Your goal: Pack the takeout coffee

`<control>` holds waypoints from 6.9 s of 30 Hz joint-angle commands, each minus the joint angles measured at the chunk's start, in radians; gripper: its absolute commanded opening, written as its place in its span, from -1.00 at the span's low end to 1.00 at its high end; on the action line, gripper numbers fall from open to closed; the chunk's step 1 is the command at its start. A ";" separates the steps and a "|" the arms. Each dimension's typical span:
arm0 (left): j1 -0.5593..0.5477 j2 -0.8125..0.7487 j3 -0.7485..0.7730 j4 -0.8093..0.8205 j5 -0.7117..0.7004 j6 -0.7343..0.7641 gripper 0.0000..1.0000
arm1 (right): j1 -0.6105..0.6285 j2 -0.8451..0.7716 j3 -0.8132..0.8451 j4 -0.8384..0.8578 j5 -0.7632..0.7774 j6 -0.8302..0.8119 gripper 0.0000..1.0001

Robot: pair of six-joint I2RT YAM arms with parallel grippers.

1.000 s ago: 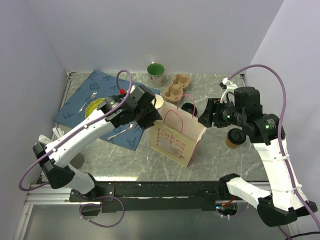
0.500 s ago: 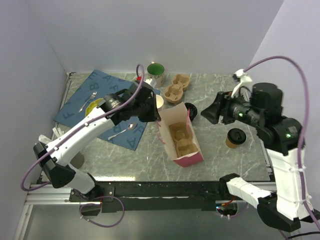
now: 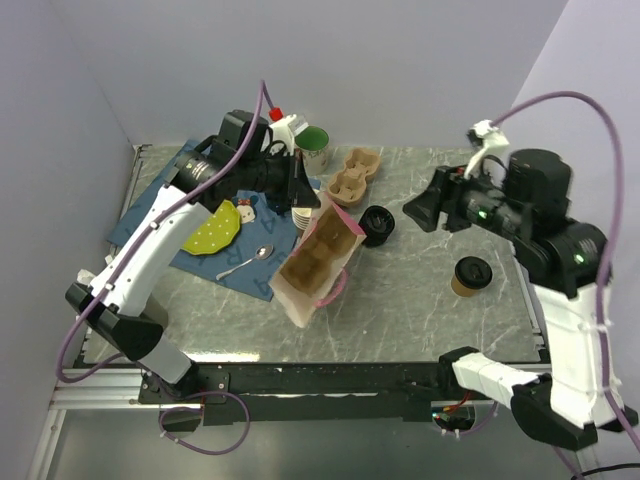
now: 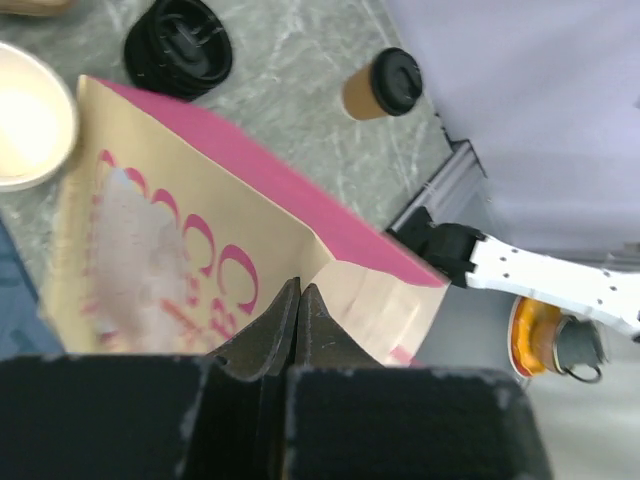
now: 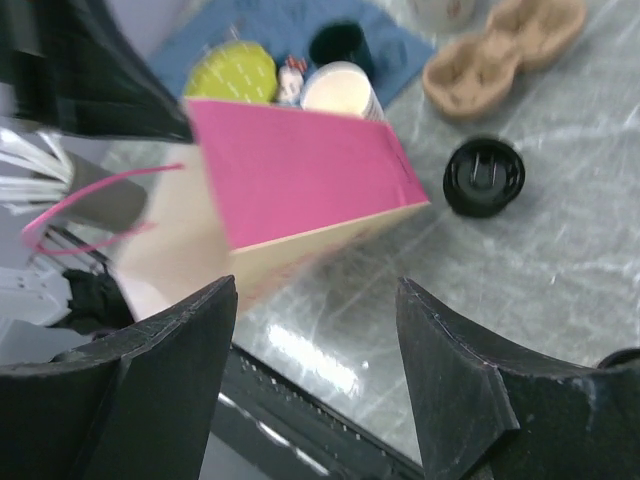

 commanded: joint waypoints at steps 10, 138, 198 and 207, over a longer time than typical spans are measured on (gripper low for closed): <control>-0.092 0.096 0.135 -0.212 0.027 0.010 -0.89 | 0.039 0.132 0.005 0.022 -0.094 -0.006 0.40; -0.095 -0.354 -0.465 0.051 -0.405 -0.176 0.94 | -0.635 0.309 -0.635 0.084 0.389 -0.027 0.76; -0.094 -0.320 -0.433 0.012 -0.424 -0.138 0.96 | -0.554 0.363 -0.644 0.087 0.440 -0.058 0.26; -0.094 -0.271 -0.358 0.017 -0.346 -0.121 0.86 | -0.460 0.246 -0.494 -0.086 0.423 -0.027 0.18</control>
